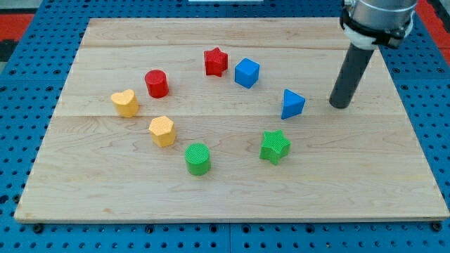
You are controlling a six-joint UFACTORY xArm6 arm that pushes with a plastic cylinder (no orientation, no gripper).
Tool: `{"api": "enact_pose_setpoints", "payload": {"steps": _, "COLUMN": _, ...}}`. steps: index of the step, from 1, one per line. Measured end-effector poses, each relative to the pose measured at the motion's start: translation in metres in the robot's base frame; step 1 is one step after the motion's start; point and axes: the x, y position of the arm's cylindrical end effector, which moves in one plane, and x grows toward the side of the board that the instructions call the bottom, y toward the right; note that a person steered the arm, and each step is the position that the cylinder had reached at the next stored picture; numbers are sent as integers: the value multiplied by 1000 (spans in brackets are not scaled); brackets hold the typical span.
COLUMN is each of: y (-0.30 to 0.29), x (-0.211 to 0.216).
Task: Push the blue triangle above the green circle
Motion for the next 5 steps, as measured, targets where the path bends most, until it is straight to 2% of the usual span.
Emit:
{"api": "enact_pose_setpoints", "payload": {"steps": 1, "y": -68, "x": 5}}
{"api": "enact_pose_setpoints", "payload": {"steps": 5, "y": -91, "x": 18}}
